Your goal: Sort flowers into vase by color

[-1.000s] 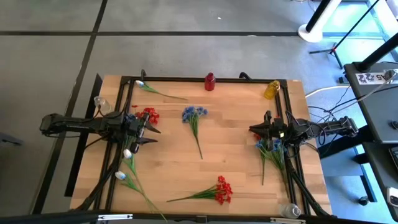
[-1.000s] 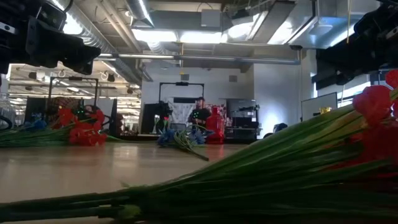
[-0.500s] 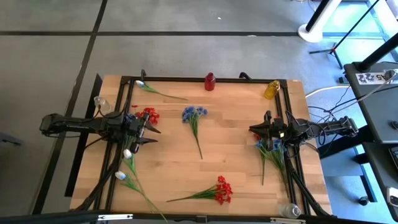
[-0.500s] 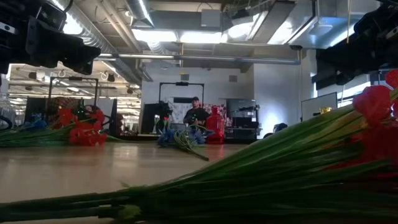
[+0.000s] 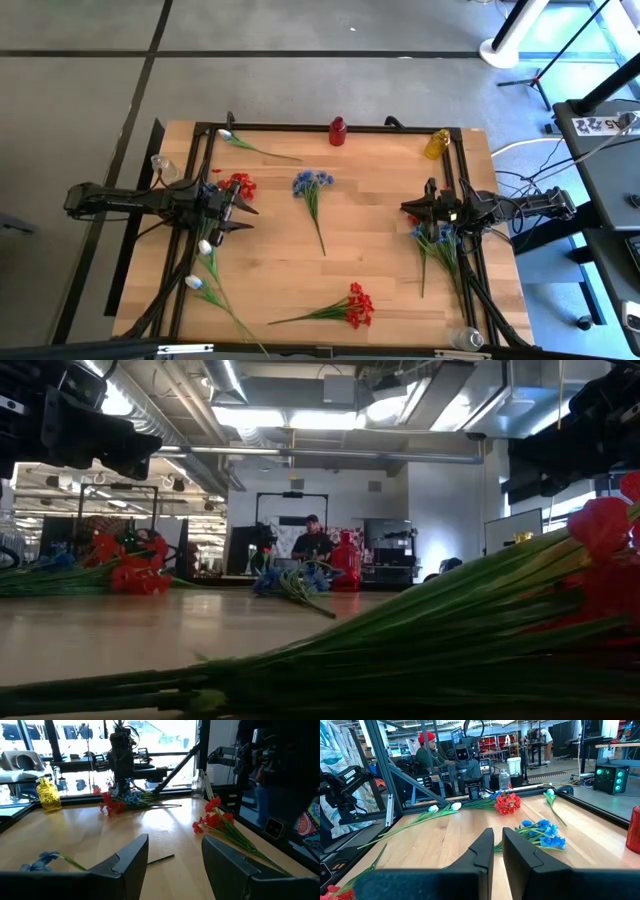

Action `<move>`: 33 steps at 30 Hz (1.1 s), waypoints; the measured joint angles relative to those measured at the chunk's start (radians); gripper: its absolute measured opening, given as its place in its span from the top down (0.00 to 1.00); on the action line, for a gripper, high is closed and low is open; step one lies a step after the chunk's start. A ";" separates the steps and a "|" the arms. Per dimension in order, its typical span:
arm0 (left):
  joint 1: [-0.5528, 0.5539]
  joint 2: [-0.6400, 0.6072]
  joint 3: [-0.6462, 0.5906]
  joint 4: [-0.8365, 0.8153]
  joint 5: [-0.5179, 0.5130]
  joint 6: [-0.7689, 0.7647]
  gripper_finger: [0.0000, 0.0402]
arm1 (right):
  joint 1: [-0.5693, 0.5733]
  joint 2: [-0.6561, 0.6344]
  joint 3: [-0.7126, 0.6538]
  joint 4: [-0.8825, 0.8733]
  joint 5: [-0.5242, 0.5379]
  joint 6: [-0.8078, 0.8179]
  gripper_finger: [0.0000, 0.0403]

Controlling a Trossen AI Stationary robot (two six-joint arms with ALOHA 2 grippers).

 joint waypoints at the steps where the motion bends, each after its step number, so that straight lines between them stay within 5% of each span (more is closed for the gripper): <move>1: 0.000 0.000 0.000 0.000 0.000 0.000 0.55 | 0.000 0.000 0.000 0.000 0.000 0.000 0.90; 7: 0.000 0.000 0.000 0.000 0.000 0.000 0.55 | 0.000 0.003 0.000 0.157 0.051 0.184 0.90; 11: 0.000 0.000 0.000 0.000 0.000 0.000 0.55 | 0.000 0.027 0.023 0.115 -0.118 0.254 0.90; 14: 0.000 0.000 0.000 0.000 0.000 0.000 0.55 | 0.001 0.157 0.051 0.043 -0.174 0.255 0.90; 18: 0.000 0.000 0.000 0.000 0.000 0.000 0.55 | 0.000 0.380 0.113 0.045 -0.073 0.318 0.90; 23: 0.000 0.000 0.000 0.000 0.000 0.000 0.55 | 0.000 0.661 0.211 0.064 0.028 0.608 0.90; 29: 0.000 0.000 0.000 0.000 0.000 0.000 0.55 | 0.000 0.857 0.331 0.167 0.000 0.903 0.90; 33: 0.000 0.000 0.000 0.000 0.000 0.000 0.55 | -0.006 0.939 0.403 0.136 -0.008 0.920 0.90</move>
